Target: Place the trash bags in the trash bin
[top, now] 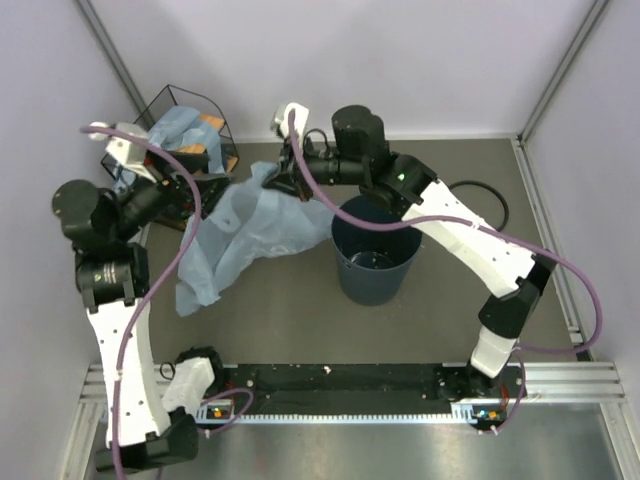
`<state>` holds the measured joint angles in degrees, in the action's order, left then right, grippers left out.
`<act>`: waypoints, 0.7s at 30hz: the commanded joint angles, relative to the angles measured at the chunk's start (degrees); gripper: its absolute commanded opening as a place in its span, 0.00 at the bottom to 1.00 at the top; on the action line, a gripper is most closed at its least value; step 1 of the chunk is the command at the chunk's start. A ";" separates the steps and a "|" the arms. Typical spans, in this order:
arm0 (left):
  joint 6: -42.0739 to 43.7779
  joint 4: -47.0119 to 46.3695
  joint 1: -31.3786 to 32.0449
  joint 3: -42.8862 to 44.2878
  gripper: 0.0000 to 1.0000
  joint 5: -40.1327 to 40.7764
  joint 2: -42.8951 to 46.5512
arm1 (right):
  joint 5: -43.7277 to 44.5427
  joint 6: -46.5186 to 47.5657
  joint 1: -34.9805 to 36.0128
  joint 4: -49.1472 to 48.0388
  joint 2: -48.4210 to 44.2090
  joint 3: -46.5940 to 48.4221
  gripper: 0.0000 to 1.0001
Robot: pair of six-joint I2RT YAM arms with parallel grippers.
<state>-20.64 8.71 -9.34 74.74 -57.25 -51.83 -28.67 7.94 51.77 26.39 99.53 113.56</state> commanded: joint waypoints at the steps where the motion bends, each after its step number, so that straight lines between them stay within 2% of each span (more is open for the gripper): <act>1: 5.85 13.06 -9.71 4.01 0.84 8.30 1.74 | 5.36 -10.03 -3.78 -10.03 1.28 8.07 0.00; 2: 6.14 17.09 -14.51 3.66 0.85 6.65 1.04 | 5.98 -10.75 -4.13 -11.09 1.37 8.69 0.00; 4: 5.97 17.75 -20.60 0.69 0.88 1.12 0.42 | 8.00 -11.63 -4.74 -14.33 0.85 9.23 0.00; 5: 5.44 17.31 -26.20 -0.63 0.89 -4.13 -0.02 | 8.45 -11.55 -5.09 -15.13 0.50 9.14 0.00; 7: 3.09 13.11 -31.76 -4.49 0.89 -9.42 -0.72 | 9.85 -10.76 -6.23 -16.28 -0.64 8.26 0.00; 8: 1.33 10.22 -36.84 -5.99 0.90 -14.33 -1.59 | 9.86 -10.76 -6.68 -18.03 -1.08 7.56 0.00; 9: -1.13 2.79 -39.32 -7.49 0.91 -16.73 -2.21 | 10.03 -10.76 -7.20 -18.74 -1.78 5.73 0.00; 11: -12.62 -8.65 -45.29 -13.19 0.93 -20.42 -3.79 | 9.42 -10.93 -8.52 -20.24 -2.93 4.57 0.00; 13: -20.71 -23.58 -48.47 -18.02 0.94 -22.20 -4.85 | 9.50 -11.20 -9.05 -20.33 -3.28 4.66 0.00; 14: -20.93 -25.39 -50.23 -19.01 0.95 -22.11 -5.81 | 9.77 -11.20 -9.40 -20.24 -3.72 4.66 0.00; 15: -19.71 -25.67 -50.59 -19.80 0.97 -21.94 -6.34 | 10.03 -11.28 -9.40 -20.94 -3.90 4.57 0.00; 18: -7.96 -17.79 -50.77 -21.74 0.97 -22.99 -6.18 | 10.91 -11.11 -9.49 -22.43 -4.78 4.92 0.00; 19: 2.09 -13.41 -50.77 -22.70 0.97 -22.21 -5.57 | 12.13 -11.20 -9.49 -22.96 -5.04 4.92 0.00; 20: 7.06 -7.02 -50.43 -23.49 0.97 -22.11 -4.17 | 12.92 -11.28 -9.58 -23.49 -5.22 5.01 0.00; 21: 11.37 -4.86 -49.99 -24.37 0.96 -22.72 -3.46 | 13.54 -11.37 -9.58 -23.84 -5.57 5.53 0.00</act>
<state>-27.53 -1.76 -59.94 52.21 -75.81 -59.64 -18.06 -2.63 42.44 8.08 98.28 117.75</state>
